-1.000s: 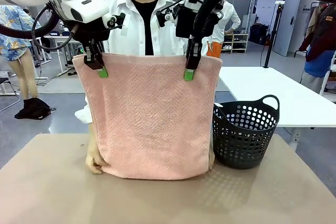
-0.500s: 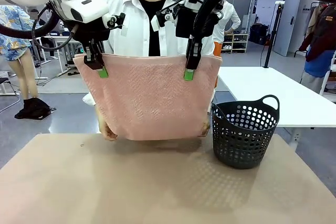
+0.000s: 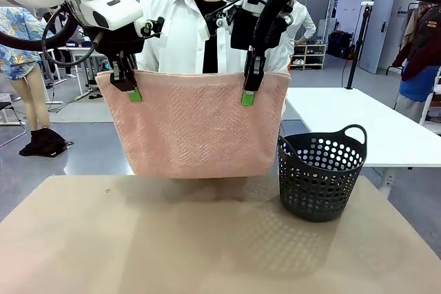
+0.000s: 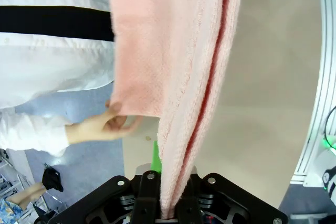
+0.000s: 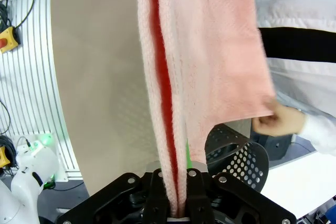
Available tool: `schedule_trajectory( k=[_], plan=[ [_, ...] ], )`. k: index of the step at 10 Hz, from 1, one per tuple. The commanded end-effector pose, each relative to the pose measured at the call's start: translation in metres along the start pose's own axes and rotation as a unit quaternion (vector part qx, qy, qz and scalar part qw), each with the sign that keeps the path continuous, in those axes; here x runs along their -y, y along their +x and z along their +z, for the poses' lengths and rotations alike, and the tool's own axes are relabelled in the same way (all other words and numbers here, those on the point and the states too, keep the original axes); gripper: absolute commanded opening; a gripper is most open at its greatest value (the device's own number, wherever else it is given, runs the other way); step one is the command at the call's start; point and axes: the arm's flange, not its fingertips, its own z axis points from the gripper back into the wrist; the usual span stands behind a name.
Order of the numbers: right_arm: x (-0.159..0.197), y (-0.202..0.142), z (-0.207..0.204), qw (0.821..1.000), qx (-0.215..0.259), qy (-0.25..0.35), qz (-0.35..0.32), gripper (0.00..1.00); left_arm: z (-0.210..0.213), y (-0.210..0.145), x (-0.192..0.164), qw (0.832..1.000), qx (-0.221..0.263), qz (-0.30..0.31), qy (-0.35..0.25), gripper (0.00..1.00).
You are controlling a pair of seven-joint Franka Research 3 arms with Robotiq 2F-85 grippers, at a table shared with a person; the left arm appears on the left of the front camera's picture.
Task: Fold the towel.
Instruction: Release the end of the 100 cm Hotel Towel you were holding.
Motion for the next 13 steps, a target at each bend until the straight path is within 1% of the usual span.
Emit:
schedule_trajectory(
  k=[1, 13],
  plan=[
    [-0.0015, -0.001, 0.002, 1.0, 0.001, -0.003, 0.0, 0.0, 0.0016, -0.0006, -0.0006, 1.0, -0.001, 0.003, 0.004, 0.0],
    [-0.0015, -0.001, 0.002, 1.0, 0.001, -0.003, 0.0, 0.0, 0.0016, -0.0006, -0.0006, 1.0, -0.001, 0.003, 0.004, 0.0]
  ],
)
